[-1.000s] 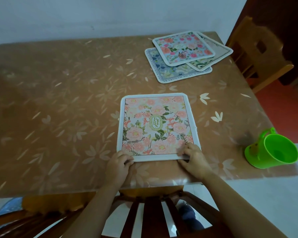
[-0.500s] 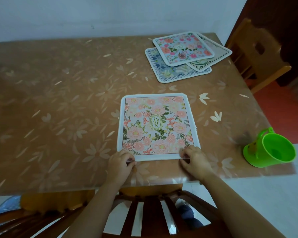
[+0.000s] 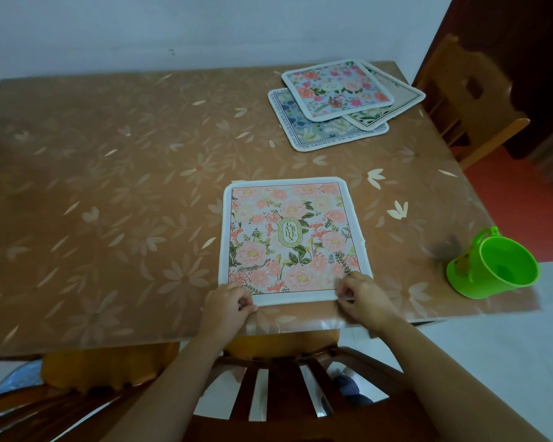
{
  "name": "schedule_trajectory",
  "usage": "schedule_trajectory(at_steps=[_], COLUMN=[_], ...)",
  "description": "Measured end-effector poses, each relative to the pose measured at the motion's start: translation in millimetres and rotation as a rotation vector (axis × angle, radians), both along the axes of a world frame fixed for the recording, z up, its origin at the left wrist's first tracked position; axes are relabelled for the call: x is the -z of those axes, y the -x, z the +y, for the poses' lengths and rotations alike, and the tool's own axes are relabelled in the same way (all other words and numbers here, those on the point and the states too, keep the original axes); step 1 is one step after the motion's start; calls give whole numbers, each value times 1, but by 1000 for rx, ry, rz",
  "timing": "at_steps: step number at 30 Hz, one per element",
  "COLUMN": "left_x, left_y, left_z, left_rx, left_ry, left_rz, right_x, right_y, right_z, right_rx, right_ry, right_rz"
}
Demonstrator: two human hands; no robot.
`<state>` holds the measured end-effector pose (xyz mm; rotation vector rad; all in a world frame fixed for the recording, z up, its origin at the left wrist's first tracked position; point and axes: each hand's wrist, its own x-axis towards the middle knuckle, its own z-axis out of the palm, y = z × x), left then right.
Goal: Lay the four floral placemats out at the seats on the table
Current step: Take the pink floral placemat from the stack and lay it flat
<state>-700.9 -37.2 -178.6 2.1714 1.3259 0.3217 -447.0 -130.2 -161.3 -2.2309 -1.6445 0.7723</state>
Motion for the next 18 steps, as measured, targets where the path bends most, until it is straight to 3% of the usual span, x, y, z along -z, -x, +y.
schedule_trajectory(at_steps=[18], left_x=[5], left_y=[4], left_z=[-2], left_rx=[-31], left_ry=[24], left_rz=[-62], right_x=[5], right_y=[-1], right_z=[-8], right_rx=[41], right_ry=[-87], right_rz=[-40])
